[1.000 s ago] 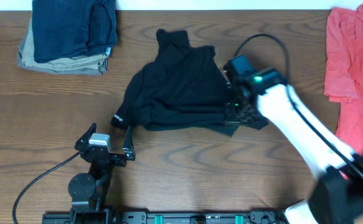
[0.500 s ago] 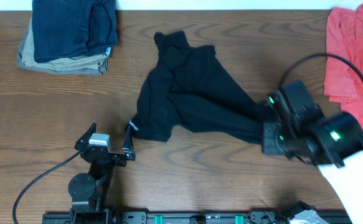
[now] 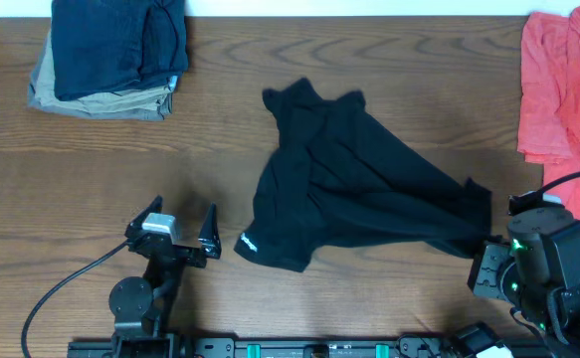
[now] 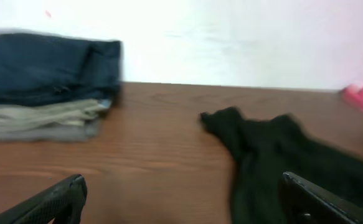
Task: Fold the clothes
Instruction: 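Reach the left gripper to the t-shirt's left edge and grasp it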
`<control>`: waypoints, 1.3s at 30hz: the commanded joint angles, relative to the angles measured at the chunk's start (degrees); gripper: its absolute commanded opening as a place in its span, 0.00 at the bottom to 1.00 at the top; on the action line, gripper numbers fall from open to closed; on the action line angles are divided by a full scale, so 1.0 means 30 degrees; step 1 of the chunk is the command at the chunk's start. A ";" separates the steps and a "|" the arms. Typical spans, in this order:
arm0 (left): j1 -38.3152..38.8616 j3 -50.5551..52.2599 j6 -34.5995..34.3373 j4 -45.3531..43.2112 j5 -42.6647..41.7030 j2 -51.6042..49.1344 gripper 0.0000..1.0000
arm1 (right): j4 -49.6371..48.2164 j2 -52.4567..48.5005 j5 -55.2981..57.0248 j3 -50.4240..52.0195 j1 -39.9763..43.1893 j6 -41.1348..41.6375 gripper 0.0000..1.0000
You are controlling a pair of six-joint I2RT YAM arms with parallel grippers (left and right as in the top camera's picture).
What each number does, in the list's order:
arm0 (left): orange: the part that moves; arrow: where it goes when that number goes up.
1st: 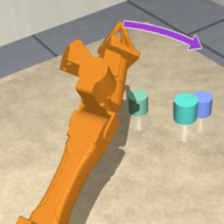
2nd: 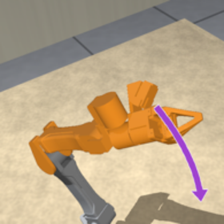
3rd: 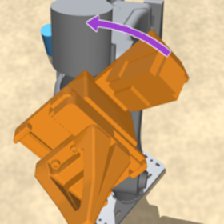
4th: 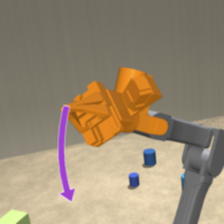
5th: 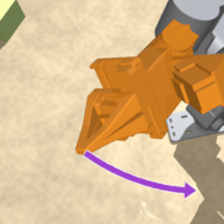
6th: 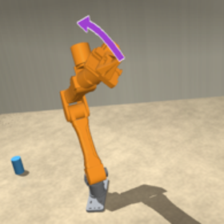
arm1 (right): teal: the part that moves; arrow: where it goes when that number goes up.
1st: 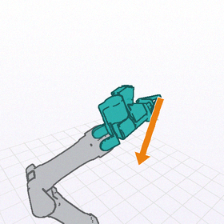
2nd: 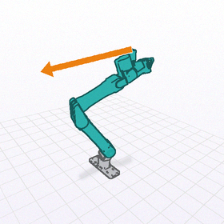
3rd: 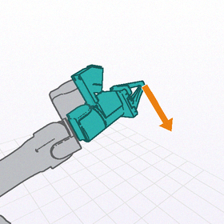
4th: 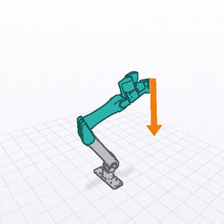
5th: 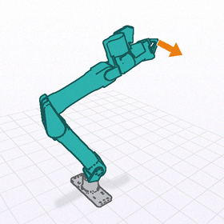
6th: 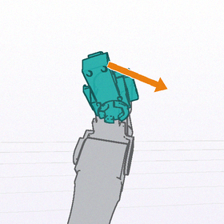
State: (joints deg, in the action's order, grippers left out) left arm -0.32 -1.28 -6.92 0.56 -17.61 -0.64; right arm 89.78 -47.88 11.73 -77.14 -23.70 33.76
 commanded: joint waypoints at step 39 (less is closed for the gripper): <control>-0.0022 -1.5023 -0.1931 1.7420 -0.4306 -2.4669 0.98 | -0.2397 -0.5187 0.1953 0.0510 0.0146 0.0313 0.01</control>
State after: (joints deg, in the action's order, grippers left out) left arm -0.32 -45.84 -9.15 52.66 -28.32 -71.18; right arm 82.83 -62.46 16.49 -75.66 -23.70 33.95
